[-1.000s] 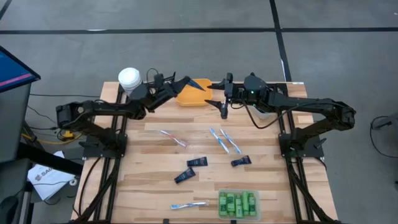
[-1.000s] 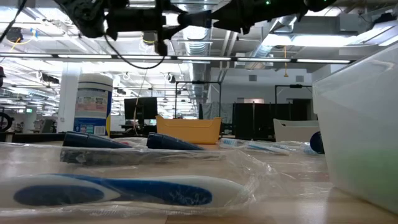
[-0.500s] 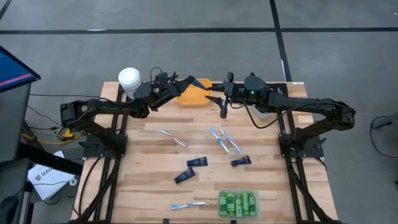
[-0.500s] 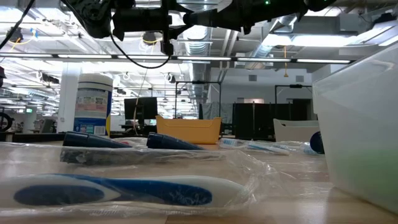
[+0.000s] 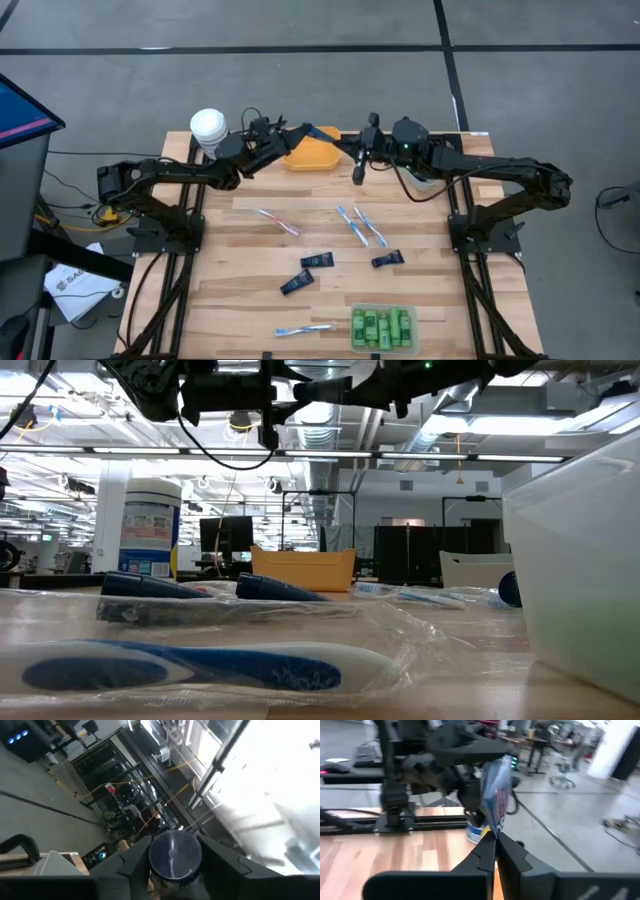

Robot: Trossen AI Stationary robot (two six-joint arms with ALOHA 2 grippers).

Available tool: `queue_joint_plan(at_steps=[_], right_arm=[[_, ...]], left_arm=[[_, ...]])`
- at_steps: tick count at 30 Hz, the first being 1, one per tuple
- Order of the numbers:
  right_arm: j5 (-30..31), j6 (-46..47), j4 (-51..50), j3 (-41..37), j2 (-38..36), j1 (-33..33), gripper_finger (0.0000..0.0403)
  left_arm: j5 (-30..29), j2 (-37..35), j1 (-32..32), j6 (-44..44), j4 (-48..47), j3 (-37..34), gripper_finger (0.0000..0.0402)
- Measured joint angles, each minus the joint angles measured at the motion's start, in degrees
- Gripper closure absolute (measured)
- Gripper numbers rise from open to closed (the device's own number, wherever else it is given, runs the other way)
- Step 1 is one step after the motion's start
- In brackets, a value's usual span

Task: Pick & Place Travel size toiletries
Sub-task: Put the blue shaving cream into the grey bin

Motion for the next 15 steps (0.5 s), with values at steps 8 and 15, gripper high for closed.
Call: queue_joint_plan(at_steps=[8,15], right_arm=[[7.79,0.72,-10.76,5.46,-0.02,-1.76,0.0402],[13.96,1.94,-23.53,9.8,-0.61,-4.3,0.0403]], left_arm=[[7.28,0.0,-0.02,6.88,-0.94,0.0,0.0164],[7.71,-0.02,0.46,7.97,-6.99,-0.04,0.0127]])
